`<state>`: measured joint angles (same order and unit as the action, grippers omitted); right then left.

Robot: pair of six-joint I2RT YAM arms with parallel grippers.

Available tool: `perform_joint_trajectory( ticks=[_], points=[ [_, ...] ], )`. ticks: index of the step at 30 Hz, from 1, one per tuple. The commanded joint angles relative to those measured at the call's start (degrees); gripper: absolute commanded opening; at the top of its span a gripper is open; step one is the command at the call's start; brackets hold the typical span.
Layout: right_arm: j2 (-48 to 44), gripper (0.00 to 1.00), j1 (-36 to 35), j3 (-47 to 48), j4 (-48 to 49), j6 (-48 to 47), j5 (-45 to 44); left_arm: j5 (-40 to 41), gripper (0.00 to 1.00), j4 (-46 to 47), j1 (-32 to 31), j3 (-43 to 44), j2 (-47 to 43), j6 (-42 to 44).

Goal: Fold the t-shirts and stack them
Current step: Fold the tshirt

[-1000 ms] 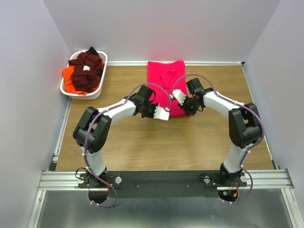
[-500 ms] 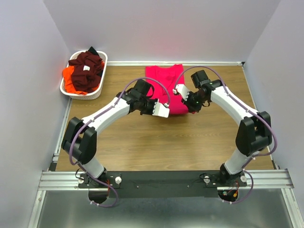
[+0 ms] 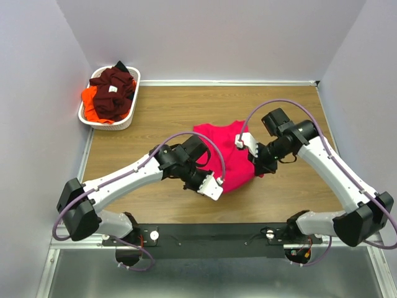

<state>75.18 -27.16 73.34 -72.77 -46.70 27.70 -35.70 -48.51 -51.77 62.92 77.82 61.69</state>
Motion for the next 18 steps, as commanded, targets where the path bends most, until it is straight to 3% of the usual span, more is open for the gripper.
perform_joint_trajectory(
  ticks=[1, 6, 10, 18],
  points=[
    [-1.8, 0.0, -0.2, -1.5, -6.8, 0.4, 2.4, -7.6, 0.0, -3.5, -1.4, -0.3, -1.9, -4.5],
    [2.2, 0.01, 0.0, 0.7, -6.3, -1.7, -0.4, -8.2, 0.0, -4.1, 1.8, 3.1, 0.2, -4.3],
    [8.1, 0.01, 3.8, 6.6, -5.7, -4.2, 0.6, -8.9, 0.0, -8.9, 10.9, 11.2, 6.9, 2.0],
    [27.5, 0.01, 11.8, 21.6, -5.8, -11.3, 1.3, -8.1, 0.0, -12.7, 18.8, 26.4, 21.1, 8.3]
  ],
)
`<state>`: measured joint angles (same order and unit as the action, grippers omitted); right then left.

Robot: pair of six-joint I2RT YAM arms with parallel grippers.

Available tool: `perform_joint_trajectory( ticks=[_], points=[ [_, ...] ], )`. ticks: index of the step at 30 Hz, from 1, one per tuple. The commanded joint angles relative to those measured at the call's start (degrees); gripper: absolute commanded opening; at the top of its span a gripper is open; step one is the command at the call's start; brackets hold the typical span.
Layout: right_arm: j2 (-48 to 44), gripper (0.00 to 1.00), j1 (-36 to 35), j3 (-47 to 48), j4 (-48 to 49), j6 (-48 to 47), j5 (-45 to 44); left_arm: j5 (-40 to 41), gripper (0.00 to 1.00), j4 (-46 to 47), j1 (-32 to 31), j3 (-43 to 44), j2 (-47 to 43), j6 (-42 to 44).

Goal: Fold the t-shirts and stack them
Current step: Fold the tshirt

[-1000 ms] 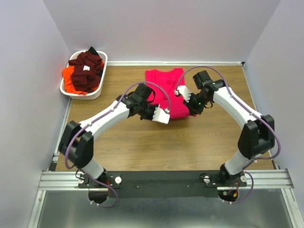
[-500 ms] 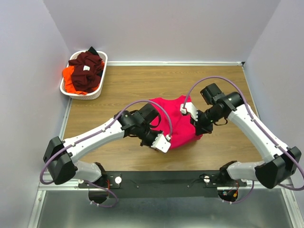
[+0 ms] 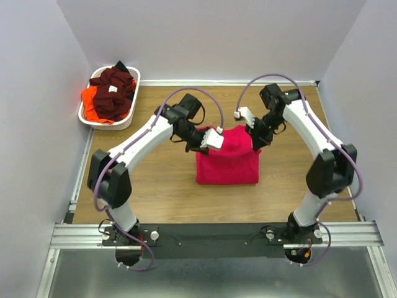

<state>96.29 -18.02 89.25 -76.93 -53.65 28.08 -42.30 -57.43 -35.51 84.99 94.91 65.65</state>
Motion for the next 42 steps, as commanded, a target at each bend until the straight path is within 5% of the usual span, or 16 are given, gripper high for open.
perform_joint_trajectory(
  ticks=[1, 9, 16, 21, 32, 34, 35, 37, 40, 42],
  points=[
    [8.5, 0.01, 3.9, 9.3, -1.7, -4.5, 1.1, -1.3, 0.0, -3.3, 3.4, 7.2, 7.4, 4.4],
    [30.4, 0.01, 6.9, 25.2, -0.9, -6.4, 2.7, -2.4, 0.0, -1.0, 11.7, 25.8, 28.1, 0.5],
    [41.9, 0.01, 7.0, 33.5, 3.9, -1.6, 3.0, -0.9, 0.01, 5.8, 13.0, 27.5, 37.0, -7.4],
    [42.1, 0.01, 7.0, 29.1, 7.3, 1.4, 4.4, -1.3, 0.03, 11.6, 12.7, 21.8, 35.9, -11.2],
    [23.4, 0.01, 5.9, -4.5, 11.4, 4.9, 13.2, -8.7, 0.04, 14.5, 9.4, -7.3, 18.0, -10.5],
    [20.8, 0.06, 5.7, -5.8, 10.1, 5.8, 15.2, -9.4, 0.06, 14.3, 8.5, -11.6, 13.8, -10.5],
    [19.0, 0.26, 5.8, -5.9, 7.2, 5.2, 17.3, -9.5, 0.17, 14.4, 8.4, -12.6, 12.6, -10.6],
    [18.1, 0.41, 5.8, -4.7, 4.0, 5.2, 19.0, -9.4, 0.28, 14.5, 8.5, -12.9, 10.6, -10.6],
    [17.0, 0.47, 6.2, -0.7, 1.4, 8.8, 22.7, -8.8, 0.43, 15.0, 8.6, -11.0, 6.3, -10.6],
    [17.7, 0.47, 6.5, 2.4, 1.4, 12.2, 25.8, -9.1, 0.45, 17.3, 8.2, -9.9, 4.9, -11.9]
  ],
)
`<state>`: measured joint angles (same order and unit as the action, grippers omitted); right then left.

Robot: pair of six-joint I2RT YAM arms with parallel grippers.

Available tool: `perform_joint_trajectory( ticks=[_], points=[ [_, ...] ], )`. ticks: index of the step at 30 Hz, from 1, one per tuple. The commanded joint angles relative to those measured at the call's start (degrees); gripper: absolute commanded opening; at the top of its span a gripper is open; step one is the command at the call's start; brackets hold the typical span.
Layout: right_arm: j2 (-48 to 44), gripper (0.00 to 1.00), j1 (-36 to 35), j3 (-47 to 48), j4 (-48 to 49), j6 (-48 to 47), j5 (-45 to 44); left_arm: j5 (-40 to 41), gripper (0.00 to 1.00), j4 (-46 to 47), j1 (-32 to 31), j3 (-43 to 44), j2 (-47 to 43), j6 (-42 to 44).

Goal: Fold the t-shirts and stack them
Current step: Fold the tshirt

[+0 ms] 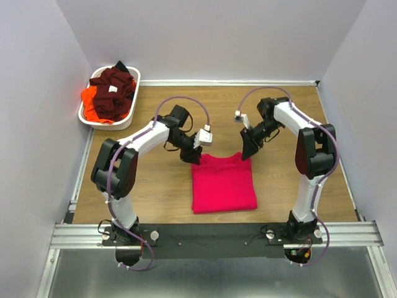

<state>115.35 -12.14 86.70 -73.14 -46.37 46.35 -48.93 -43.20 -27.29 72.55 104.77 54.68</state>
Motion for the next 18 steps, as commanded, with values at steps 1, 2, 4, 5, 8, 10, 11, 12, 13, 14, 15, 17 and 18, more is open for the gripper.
perform_joint_trajectory(
  ticks=[1, 2, 4, 5, 8, 10, 11, 12, 13, 14, 15, 17, 18],
  points=[
    [-0.7, 0.47, 0.7, 7.9, -2.3, 6.1, 8.5, -2.7, 0.47, 3.7, -0.4, 3.6, -5.6, -1.6],
    [0.1, 0.46, 0.8, 9.7, -2.2, 7.2, 9.4, -2.7, 0.47, 4.6, -0.9, 4.3, -5.6, -2.5],
    [3.7, 0.42, 0.7, 12.3, -2.0, 9.9, 11.5, -2.4, 0.47, 6.9, -3.0, 5.8, -4.8, -4.9],
    [5.2, 0.4, 0.7, 14.7, -0.6, 11.1, 11.7, -1.9, 0.47, 7.4, -4.0, 6.5, -4.2, -5.6],
    [9.4, 0.34, 0.8, 17.3, 3.4, 16.8, 12.1, -2.1, 0.47, 8.2, -6.8, 8.4, -0.8, -7.8],
    [11.4, 0.31, 0.8, 18.8, 5.5, 21.0, 12.8, -2.8, 0.47, 9.1, -8.4, 8.7, 0.7, -10.3],
    [11.9, 0.29, 0.8, 19.3, 6.9, 22.3, 13.2, -2.6, 0.48, 9.7, -8.9, 8.4, 1.8, -11.2],
    [12.4, 0.27, 0.8, 19.3, 7.8, 23.3, 13.9, -2.5, 0.48, 10.7, -9.4, 8.0, 2.4, -11.9],
    [12.7, 0.27, 0.8, 19.3, 8.5, 25.4, 14.4, -2.3, 0.5, 11.0, -9.8, 7.7, 2.7, -13.0],
    [13.4, 0.26, 0.8, 19.2, 9.6, 26.0, 14.8, -1.8, 0.52, 11.6, -10.5, 7.1, 3.5, -13.6],
    [13.8, 0.26, 0.8, 19.0, 9.9, 27.1, 15.6, -1.4, 0.52, 12.4, -10.8, 6.9, 3.9, -14.2],
    [14.5, 0.26, 0.7, 18.5, 10.6, 27.6, 17.0, -1.0, 0.52, 13.7, -11.2, 6.6, 5.1, -15.7],
    [14.7, 0.25, 0.7, 17.8, 10.7, 27.8, 17.5, -0.7, 0.52, 14.1, -11.4, 6.6, 5.5, -16.3]
  ],
)
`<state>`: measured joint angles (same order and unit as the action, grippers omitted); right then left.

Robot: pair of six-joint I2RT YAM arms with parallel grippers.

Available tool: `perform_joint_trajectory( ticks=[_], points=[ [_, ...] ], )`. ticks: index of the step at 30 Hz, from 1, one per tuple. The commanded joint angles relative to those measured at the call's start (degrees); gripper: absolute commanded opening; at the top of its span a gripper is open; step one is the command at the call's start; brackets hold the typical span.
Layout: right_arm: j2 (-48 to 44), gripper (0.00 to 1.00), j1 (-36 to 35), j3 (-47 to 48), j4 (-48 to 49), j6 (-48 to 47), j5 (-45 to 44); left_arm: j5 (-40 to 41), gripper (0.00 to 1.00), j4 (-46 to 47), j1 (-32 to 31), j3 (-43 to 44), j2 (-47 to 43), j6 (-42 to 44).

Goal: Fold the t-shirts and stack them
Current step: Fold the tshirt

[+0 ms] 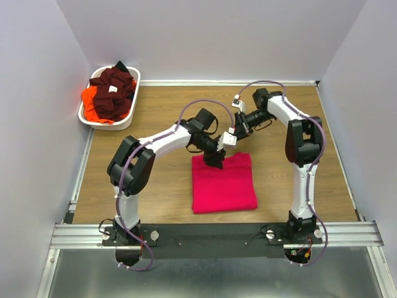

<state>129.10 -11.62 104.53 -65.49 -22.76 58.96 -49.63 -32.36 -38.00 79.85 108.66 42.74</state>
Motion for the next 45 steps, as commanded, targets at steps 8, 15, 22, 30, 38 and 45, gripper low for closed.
perform_joint_trajectory(
  ticks=[8, 15, 22, 30, 38, 45],
  points=[
    [0.2, 0.24, -0.1, -6.2, 4.8, 3.4, 6.4, 0.9, 0.53, 4.3, -2.1, -1.5, 5.7, -5.7],
    [-0.6, 0.24, -0.1, -9.3, 5.1, 1.8, 6.8, 2.5, 0.54, 7.4, -2.3, -2.9, 6.0, -6.9],
    [-1.1, 0.23, -0.3, -11.4, 5.1, 1.0, 7.0, 2.7, 0.59, 7.3, -2.2, -2.0, 5.5, -7.0],
    [-1.5, 0.22, -0.4, -12.3, 5.1, 0.4, 7.1, 4.1, 0.59, 6.3, -2.0, 0.3, 6.2, -6.4],
    [-1.8, 0.22, -0.4, -12.6, 5.1, 0.1, 6.7, 3.0, 0.59, 5.2, -1.2, 2.0, 9.5, -6.5],
    [-1.4, 0.22, -0.4, -11.6, 5.1, 0.2, 6.5, 0.9, 0.36, 2.8, -1.3, 2.3, 9.8, -4.5]
  ],
)
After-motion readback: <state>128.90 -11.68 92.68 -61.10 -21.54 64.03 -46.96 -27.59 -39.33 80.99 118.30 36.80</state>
